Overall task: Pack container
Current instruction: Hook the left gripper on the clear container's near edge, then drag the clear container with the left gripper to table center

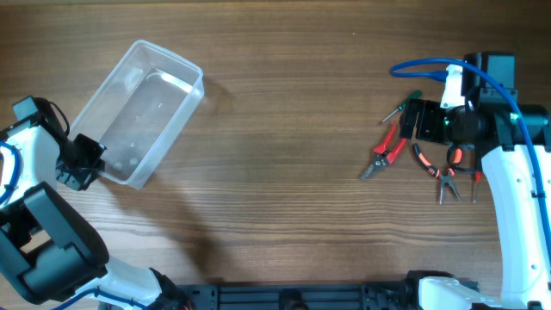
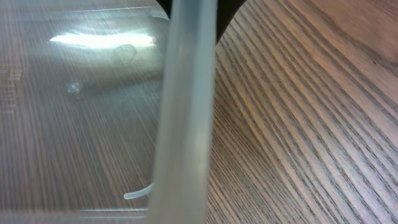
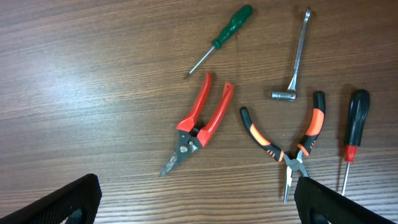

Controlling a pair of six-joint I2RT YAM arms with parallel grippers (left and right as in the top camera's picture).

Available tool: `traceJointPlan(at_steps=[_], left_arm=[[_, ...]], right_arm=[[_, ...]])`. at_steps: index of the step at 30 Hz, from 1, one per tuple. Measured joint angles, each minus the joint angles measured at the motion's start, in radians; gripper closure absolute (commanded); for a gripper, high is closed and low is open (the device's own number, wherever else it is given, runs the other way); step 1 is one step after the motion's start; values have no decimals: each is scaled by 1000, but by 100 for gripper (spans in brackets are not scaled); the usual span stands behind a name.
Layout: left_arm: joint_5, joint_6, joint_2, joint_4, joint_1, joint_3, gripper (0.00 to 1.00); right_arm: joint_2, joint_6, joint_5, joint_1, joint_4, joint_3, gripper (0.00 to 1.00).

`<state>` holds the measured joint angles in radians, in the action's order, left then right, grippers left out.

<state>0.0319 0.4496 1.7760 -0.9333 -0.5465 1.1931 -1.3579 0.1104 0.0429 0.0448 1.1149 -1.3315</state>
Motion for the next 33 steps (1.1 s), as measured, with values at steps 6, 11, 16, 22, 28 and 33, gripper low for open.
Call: traceJointPlan(at_steps=[6,11,16,22,28,33], left_arm=[[1,-2,-2,3,0,0,96],[29,-51,-78,18,24,-6,96],[53,-99,-275,8,227,-7,96],[100,-105,-357,-16,470,-7,96],[121,-263,-338,-31,708,-7,96],[76,-375,-229,-26,776,-7,96]], right_arm=[[0,0,0,0,-2,0,0],[0,34,-46,3,-8,0,0],[0,53,-76,42,-8,-11,0],[0,53,-78,44,-10,-13,0],[0,58,-79,44,-16,-13,0],[0,57,-79,44,-7,-13,0]])
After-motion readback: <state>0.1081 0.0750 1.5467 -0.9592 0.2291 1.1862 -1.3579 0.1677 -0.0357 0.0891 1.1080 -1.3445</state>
